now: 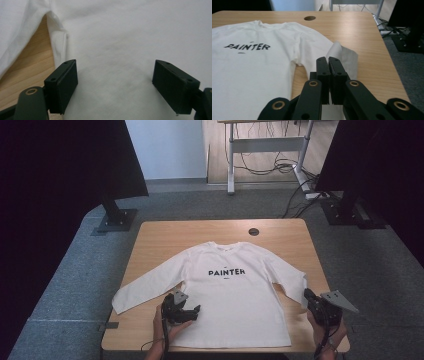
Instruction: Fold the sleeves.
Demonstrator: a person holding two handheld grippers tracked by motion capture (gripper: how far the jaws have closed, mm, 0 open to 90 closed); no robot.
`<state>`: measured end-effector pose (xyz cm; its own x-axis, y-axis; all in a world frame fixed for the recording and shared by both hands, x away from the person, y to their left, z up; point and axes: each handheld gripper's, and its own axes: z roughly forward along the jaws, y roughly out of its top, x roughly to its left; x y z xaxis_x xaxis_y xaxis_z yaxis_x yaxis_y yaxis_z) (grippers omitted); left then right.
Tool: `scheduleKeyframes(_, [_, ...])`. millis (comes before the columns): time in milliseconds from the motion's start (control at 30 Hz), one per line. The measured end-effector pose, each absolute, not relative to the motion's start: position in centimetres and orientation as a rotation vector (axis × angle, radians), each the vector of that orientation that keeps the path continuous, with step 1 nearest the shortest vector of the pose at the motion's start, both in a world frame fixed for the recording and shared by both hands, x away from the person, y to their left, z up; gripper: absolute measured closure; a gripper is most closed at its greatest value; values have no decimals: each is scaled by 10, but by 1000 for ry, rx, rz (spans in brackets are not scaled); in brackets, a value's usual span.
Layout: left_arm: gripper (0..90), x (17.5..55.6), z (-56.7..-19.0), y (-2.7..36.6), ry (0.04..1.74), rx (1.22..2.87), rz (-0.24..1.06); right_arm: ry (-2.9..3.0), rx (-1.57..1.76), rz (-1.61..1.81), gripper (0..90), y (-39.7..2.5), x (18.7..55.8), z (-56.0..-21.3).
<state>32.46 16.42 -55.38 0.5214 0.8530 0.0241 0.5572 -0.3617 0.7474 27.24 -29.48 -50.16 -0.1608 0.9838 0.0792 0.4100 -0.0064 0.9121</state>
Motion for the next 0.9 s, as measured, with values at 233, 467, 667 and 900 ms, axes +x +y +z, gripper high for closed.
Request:
scheduleKeyframes(233, [198,325,-554,164,1144,2065,543,1662,1418,1191,871,-281,271,-497])
scheduleKeyframes(467, [198,325,-554,164,1144,2065,543,1709,1381,1197,871,-266,273,-498])
scheduleKeyframes(667, [198,325,-554,164,1144,2065,543,1734,1355,1204,871,-257,273,-498])
scheduleKeyframes(900, [198,325,-554,164,1143,2065,543,1768,1297,1224,871,-241,273,-493])
